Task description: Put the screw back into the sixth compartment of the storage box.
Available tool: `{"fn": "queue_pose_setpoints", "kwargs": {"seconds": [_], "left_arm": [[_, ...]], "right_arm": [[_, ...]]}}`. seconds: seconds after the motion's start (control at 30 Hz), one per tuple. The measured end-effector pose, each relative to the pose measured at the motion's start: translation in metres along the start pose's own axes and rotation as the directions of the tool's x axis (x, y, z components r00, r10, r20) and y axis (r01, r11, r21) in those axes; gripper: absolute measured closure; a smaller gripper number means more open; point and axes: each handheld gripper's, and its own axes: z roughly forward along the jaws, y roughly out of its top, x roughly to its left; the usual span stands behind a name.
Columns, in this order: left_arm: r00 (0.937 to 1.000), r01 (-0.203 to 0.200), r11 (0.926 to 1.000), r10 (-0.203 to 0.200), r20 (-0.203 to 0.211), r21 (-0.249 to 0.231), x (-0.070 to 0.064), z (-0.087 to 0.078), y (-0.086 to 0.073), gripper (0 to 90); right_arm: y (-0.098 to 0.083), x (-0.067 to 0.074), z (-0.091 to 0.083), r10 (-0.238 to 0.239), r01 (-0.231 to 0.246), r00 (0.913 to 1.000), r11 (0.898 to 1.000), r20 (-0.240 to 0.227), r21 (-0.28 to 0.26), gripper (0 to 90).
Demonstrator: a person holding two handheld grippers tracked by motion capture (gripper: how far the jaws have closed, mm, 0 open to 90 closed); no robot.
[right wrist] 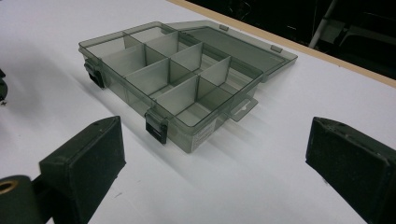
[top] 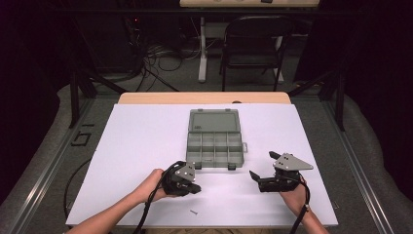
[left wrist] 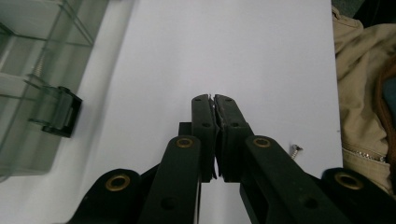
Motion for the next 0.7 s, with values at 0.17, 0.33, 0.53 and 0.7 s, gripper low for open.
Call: {"fn": "queue_pose_setpoints", "kwargs": {"seconds": [0.17,0.33,0.53,0.7], "left_arm": [[0.9999,-0.001,1.0,0.001,-0.015,-0.007,0.006,-0.005,0.006,87.7],[0.9991,-0.006,0.9999,0.006,-0.042,-0.014,0.013,-0.011,0.015,87.7],[0.9979,-0.019,0.9997,0.018,-0.062,-0.014,0.021,-0.018,0.026,87.7],[0.9962,-0.024,0.9996,0.022,-0.084,-0.017,0.027,-0.023,0.035,87.7]], "right_arm": [[0.0,0.0,0.0,0.002,-0.002,1.0,1.0,-0.002,0.001,3.6],[0.0,-0.001,0.0,0.002,-0.002,1.0,1.0,0.001,-0.001,3.6],[0.0,0.0,0.0,0.002,-0.002,1.0,1.0,-0.001,-0.001,3.6],[0.0,0.0,-0.001,0.005,-0.005,1.0,1.0,0.0,-0.007,3.4]]}}
